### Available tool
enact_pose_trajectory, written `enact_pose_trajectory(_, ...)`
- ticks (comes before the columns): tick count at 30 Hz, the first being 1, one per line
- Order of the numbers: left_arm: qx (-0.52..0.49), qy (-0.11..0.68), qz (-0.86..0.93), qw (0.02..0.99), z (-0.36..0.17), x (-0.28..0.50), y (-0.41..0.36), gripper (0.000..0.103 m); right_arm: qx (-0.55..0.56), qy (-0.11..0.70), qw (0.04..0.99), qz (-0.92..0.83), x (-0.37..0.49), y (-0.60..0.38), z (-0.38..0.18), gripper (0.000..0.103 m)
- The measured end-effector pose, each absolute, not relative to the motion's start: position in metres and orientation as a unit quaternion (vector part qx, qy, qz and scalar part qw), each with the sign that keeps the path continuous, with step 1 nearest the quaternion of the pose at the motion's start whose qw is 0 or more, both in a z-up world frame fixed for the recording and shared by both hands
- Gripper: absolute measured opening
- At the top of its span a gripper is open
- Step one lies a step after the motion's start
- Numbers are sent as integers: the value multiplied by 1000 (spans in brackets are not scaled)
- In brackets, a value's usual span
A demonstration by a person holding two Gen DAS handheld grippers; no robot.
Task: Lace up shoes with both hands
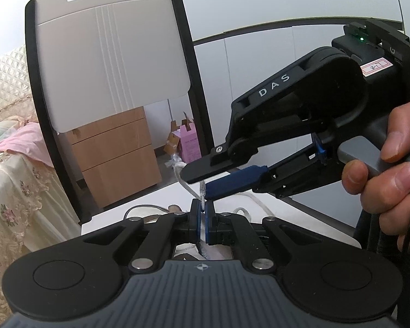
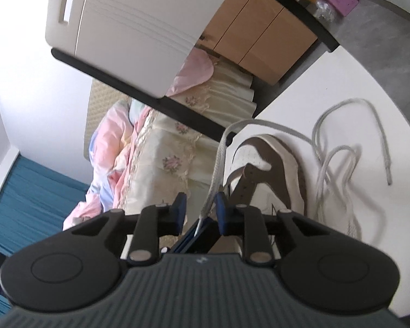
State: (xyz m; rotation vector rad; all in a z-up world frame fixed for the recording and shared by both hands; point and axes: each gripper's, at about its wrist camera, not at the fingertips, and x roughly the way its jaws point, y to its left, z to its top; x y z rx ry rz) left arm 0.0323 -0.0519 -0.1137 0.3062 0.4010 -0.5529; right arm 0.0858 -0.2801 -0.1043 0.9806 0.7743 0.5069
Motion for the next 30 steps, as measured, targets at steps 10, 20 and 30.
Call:
enact_pose_trajectory(10, 146, 206, -261, 932, -114, 33, -51, 3, 451, 344, 794, 221, 85, -283, -103, 3)
enact_pose_trajectory(20, 128, 227, -250, 933, -115, 44, -40, 4, 501, 332, 785, 147, 105, -305, -151, 4)
enact_pose_trajectory(30, 129, 233, -246, 932, -116, 60, -41, 4, 521, 345, 767, 145, 137, -296, -177, 4)
